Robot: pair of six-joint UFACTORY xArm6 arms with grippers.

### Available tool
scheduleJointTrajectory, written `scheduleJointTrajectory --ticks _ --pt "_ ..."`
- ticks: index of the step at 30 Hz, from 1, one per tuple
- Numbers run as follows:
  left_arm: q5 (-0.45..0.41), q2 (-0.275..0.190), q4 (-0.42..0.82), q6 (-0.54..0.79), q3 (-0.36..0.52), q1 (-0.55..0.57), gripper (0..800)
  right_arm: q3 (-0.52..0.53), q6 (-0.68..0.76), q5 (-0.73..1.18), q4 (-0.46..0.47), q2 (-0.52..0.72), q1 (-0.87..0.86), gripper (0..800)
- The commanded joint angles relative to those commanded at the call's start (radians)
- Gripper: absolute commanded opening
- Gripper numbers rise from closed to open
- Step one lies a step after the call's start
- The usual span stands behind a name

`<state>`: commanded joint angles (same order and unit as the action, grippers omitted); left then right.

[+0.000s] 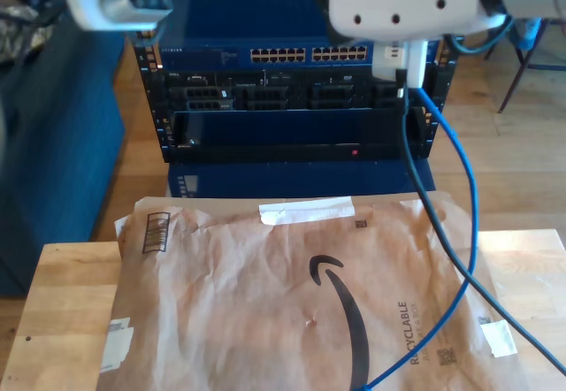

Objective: Grab the cable and plug it in

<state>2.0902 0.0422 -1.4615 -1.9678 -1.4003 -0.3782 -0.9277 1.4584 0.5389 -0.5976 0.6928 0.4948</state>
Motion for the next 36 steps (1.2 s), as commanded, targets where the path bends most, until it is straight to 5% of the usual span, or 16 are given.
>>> scheduleJointTrajectory --ticks 5,10,16,25,29,36 --pt "-0.006 0.000 0.175 0.035 -0.003 -0.117 799 0.057 0.000 0.002 0.000 0.003 -0.083 0" --pt "-0.012 -0.018 0.408 0.262 -0.003 -0.201 799 0.098 -0.002 0.005 0.005 0.014 -0.173 0" --pt "-0.026 -0.089 0.747 0.387 0.015 -0.242 798 0.138 -0.002 0.008 0.006 0.046 -0.196 0" --pt "-0.052 -0.100 1.105 1.013 0.121 -0.500 798 0.181 -0.002 0.052 0.008 0.092 -0.275 0" --pt "-0.130 -0.106 1.254 1.203 0.199 -0.646 799 0.206 -0.002 0.052 0.006 0.098 -0.290 0" --pt "-0.252 -0.133 1.312 1.514 0.400 -0.951 799 0.226 -0.002 0.052 0.006 0.100 -0.305 0"
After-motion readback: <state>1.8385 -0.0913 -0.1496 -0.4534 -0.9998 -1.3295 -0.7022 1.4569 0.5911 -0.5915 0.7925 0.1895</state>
